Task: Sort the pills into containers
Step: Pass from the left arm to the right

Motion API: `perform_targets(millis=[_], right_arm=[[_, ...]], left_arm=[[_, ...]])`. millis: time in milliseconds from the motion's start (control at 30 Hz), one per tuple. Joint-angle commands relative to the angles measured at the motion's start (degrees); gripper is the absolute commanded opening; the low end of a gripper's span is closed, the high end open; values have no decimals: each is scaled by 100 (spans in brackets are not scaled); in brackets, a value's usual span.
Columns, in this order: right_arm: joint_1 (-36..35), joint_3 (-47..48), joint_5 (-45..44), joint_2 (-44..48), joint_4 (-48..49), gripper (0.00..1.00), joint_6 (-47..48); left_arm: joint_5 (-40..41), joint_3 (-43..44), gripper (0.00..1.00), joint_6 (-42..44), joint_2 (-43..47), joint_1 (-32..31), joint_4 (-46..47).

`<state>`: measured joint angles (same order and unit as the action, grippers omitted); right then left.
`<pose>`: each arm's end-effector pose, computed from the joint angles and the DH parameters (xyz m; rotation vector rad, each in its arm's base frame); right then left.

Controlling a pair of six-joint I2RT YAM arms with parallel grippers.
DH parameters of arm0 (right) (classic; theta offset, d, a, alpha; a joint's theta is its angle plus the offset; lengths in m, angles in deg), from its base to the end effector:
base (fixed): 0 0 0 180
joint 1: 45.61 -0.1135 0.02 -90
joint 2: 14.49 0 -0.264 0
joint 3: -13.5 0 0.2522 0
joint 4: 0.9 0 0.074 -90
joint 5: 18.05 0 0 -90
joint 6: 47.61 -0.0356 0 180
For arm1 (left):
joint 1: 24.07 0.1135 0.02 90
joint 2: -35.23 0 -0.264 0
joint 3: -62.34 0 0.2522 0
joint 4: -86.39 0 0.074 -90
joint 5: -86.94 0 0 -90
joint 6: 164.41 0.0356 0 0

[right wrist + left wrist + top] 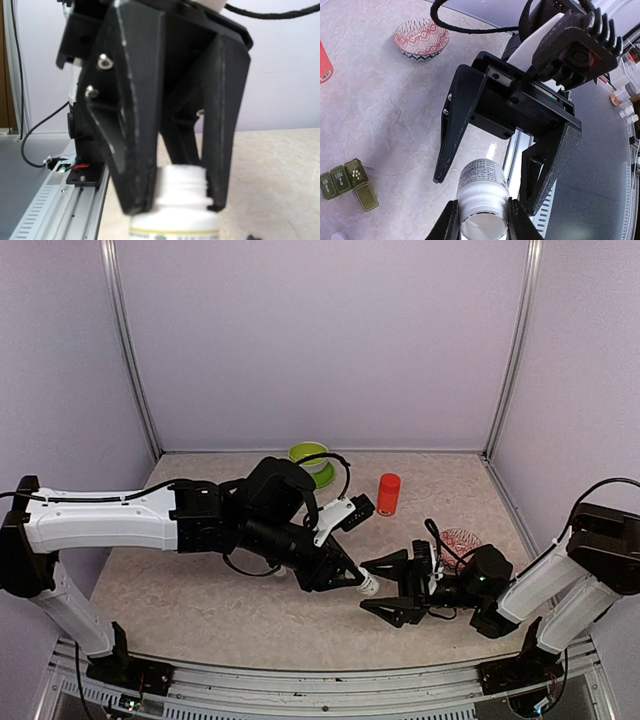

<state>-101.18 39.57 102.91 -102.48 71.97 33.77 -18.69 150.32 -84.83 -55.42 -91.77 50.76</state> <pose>0.1161 0.2018 0.1747 -1.0299 1.1426 1.2812 0.1277 -0.3366 0.2986 1.2996 2.0443 -0.9955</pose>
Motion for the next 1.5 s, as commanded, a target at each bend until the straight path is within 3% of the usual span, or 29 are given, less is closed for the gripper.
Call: perform_targets(millis=[0, 200, 500, 600, 867, 1100, 1200, 1400, 1467], right_arm=[[44, -35, 36, -80, 481, 72, -125], [46, 92, 261, -166, 546, 61, -250], [46, 93, 270, -286, 741, 54, -423], [45, 128, 242, -314, 712, 47, -472], [41, 134, 188, -340, 824, 43, -536], [46, 192, 269, -382, 828, 28, -577], [46, 177, 271, -366, 808, 27, -572], [62, 77, 197, -272, 715, 25, -552], [61, 23, 139, -214, 663, 26, -529]], left_arm=[[-49, -55, 3, -41, 129, -32, 157], [-49, -100, 3, -73, 118, -33, 220], [-62, -143, 3, -122, 101, -35, 291], [-58, -152, 3, -132, 84, -40, 314], [-61, -232, 3, -164, 74, -37, 380], [-63, -255, 5, -176, 74, -41, 400], [-21, -283, 18, -179, 95, -34, 400], [119, -488, 57, -277, 354, 153, 463], [220, -620, 62, -341, 501, 286, 508]])
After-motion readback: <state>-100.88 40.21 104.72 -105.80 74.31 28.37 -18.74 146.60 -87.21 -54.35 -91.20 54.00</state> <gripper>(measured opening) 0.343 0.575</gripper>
